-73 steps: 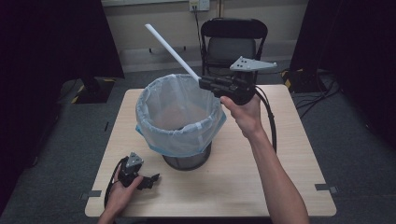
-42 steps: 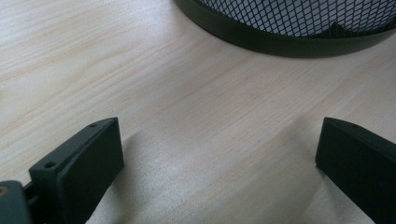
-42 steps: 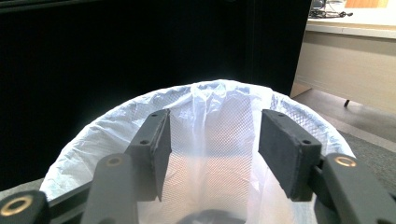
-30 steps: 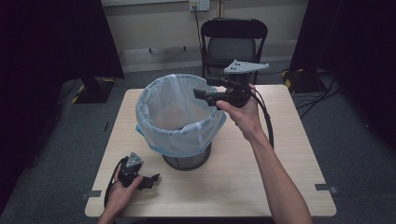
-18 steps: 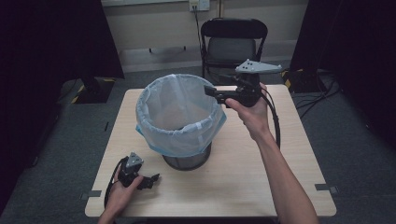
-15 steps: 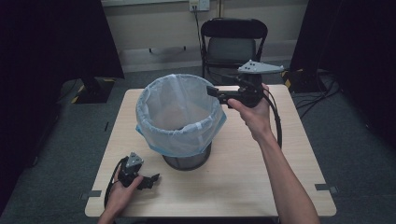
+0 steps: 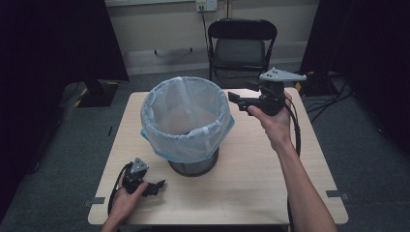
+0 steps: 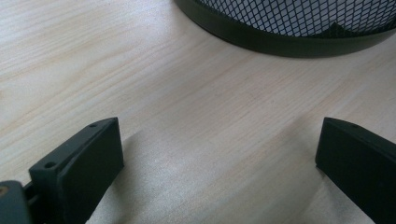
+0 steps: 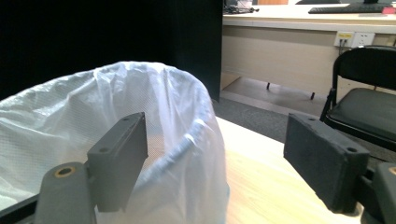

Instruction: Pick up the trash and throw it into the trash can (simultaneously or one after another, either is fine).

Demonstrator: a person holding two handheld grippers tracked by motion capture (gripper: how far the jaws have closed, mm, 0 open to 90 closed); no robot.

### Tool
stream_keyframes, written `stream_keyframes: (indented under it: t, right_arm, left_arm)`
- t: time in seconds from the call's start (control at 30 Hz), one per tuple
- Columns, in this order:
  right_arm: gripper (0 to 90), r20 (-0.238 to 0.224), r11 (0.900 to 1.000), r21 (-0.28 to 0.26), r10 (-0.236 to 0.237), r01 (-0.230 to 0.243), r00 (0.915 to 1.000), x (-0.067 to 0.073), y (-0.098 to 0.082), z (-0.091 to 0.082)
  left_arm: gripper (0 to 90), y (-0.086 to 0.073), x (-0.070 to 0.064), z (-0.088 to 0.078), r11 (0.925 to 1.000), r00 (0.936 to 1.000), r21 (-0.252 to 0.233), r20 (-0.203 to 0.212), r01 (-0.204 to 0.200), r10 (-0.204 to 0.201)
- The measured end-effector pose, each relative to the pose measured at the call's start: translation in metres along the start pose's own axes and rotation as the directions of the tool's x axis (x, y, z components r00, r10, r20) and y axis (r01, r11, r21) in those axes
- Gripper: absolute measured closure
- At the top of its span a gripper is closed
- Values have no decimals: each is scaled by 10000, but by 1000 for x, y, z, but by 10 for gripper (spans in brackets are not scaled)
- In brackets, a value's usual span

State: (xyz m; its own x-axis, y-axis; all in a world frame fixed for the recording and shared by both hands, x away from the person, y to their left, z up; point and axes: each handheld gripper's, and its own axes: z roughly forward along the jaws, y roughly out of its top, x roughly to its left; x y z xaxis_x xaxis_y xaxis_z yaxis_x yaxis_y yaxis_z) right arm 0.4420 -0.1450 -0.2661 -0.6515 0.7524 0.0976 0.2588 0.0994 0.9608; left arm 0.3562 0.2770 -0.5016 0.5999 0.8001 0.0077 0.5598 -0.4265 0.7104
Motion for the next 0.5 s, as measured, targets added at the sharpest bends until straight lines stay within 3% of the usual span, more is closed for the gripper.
stream_keyframes:
  t: [0.23,0.5]
  right_arm:
    - [201,573,9998,198,88,-99,9983,-11,-14,-10]
    - [182,843,9989,415,203,-239,9962,-21,-29,-22]
  left_arm:
    - [3,0,0,0,10000,10000,3,1,-3,3]
    - [4,0,0,0,10000,10000,1,6,-1,1]
